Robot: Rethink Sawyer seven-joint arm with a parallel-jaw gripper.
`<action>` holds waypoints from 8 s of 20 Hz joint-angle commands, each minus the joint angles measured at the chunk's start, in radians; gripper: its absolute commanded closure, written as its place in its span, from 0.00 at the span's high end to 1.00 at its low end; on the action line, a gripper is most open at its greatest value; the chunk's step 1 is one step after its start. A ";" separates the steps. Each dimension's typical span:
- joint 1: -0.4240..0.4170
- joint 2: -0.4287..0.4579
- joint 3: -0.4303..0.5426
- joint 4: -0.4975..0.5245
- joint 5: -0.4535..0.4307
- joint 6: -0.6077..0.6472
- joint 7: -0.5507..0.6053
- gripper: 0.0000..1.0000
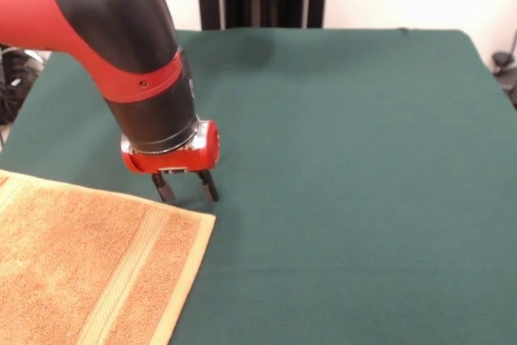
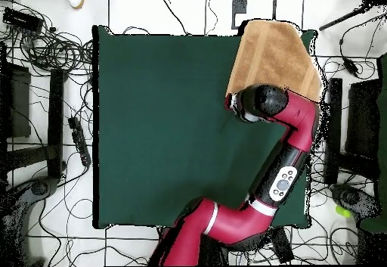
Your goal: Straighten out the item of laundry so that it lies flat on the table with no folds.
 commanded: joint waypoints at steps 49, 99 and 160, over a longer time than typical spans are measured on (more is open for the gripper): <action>0.206 -0.361 0.107 0.811 -0.077 -0.387 0.194 1.00; 0.158 -0.589 0.122 1.322 -0.027 -0.700 -0.024 1.00; 0.144 -0.777 0.221 1.784 -0.141 -1.195 0.046 0.00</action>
